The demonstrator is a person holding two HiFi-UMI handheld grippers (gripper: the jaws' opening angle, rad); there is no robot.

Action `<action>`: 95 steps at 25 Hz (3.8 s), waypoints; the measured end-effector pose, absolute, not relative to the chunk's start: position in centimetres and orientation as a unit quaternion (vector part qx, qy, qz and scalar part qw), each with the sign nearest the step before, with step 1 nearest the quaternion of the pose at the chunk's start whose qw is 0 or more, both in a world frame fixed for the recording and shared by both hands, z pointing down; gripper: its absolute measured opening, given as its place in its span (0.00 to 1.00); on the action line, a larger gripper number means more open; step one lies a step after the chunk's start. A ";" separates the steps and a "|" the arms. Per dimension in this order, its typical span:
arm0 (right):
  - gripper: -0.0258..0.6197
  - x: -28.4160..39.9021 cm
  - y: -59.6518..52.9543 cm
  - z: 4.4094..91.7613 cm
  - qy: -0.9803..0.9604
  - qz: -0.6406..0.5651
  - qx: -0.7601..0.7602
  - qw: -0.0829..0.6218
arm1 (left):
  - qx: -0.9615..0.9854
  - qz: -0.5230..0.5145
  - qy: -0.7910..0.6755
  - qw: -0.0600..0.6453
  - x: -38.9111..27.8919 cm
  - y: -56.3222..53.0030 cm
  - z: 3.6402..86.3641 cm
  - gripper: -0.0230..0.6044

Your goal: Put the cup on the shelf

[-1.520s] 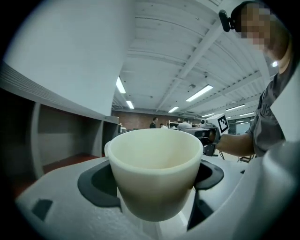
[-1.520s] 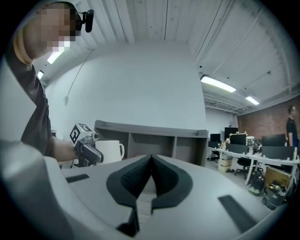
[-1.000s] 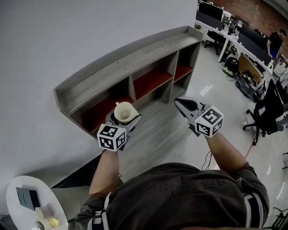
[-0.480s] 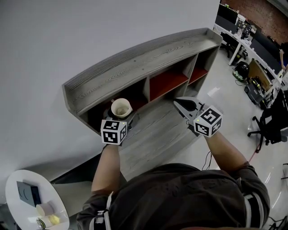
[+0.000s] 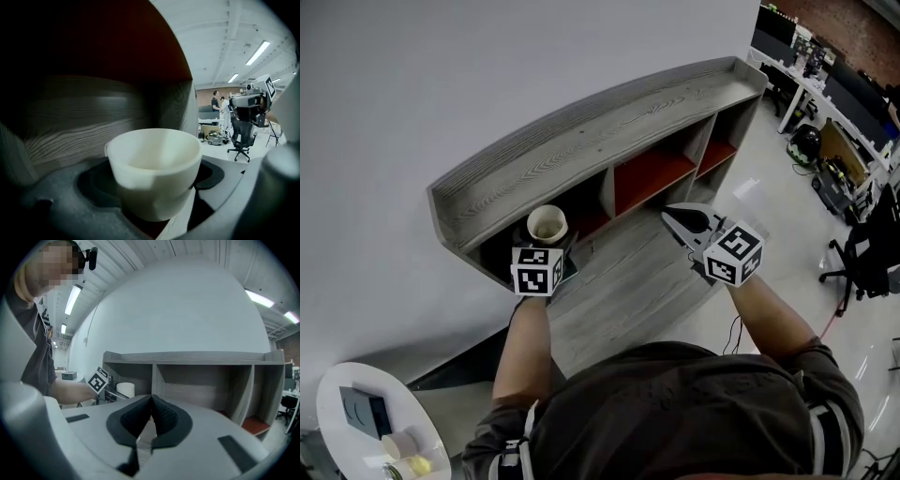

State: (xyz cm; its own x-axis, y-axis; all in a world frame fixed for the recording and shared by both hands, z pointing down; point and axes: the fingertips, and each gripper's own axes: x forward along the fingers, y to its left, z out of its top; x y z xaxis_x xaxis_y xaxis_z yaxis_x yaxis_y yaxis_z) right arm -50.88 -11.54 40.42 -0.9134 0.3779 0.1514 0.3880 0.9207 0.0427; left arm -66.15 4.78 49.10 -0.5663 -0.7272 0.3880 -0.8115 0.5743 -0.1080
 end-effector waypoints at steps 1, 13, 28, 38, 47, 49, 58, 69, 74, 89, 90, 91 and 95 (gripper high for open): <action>0.03 -50.9 -11.6 40.5 -0.977 -0.035 -0.196 0.071 | 0.436 0.138 -0.876 0.156 -66.4 4.9 49.4 0.71; 0.03 -50.2 -11.4 40.7 -0.977 -0.033 -0.195 0.073 | 0.426 0.116 -0.886 0.145 -67.1 5.1 50.0 0.71; 0.03 -48.4 -11.1 40.1 -0.977 -0.038 -0.196 0.069 | 0.383 0.094 -0.910 0.125 -66.4 6.6 49.2 0.78; 0.03 -45.4 -11.4 39.6 -0.979 -0.039 -0.191 0.060 | 0.370 0.082 -0.914 0.143 -60.6 8.7 49.5 0.77; 0.03 -38.6 -14.0 39.0 -0.986 -0.036 -0.153 0.050 | 0.462 0.052 -0.876 0.131 -50.3 3.8 47.2 0.77; 0.03 -35.5 -14.5 38.3 -0.989 -0.035 -0.134 0.047 | 0.496 0.051 -0.858 0.122 -47.0 2.0 45.7 0.77; 0.03 -21.6 -22.4 38.0 -0.998 -0.026 0.010 0.051 | 0.648 0.061 -0.755 0.083 -35.0 -11.1 42.8 0.77; 0.03 -2.1 -31.0 39.3 -0.972 -0.008 0.226 0.065 | 0.787 0.064 -0.612 0.052 -20.7 -25.2 41.4 0.41; 0.03 5.6 -31.9 40.0 -0.951 0.003 0.302 0.069 | 0.835 0.056 -0.546 0.043 -14.0 -29.1 41.1 0.36; 0.03 17.9 -30.3 42.4 -0.905 0.032 0.419 0.069 | 0.913 0.010 -0.401 0.069 -1.7 -31.3 41.6 0.06; 0.03 18.0 -30.2 42.5 -0.905 0.034 0.419 0.068 | 0.913 0.008 -0.401 0.070 -1.6 -31.1 41.8 0.05; 0.03 18.0 -30.0 42.6 -0.905 0.035 0.418 0.067 | 0.913 0.008 -0.402 0.071 -1.6 -30.9 41.9 0.05; 0.03 17.9 -29.8 42.6 -0.908 0.039 0.413 0.065 | 0.910 0.012 -0.408 0.078 -2.0 -30.3 42.6 0.04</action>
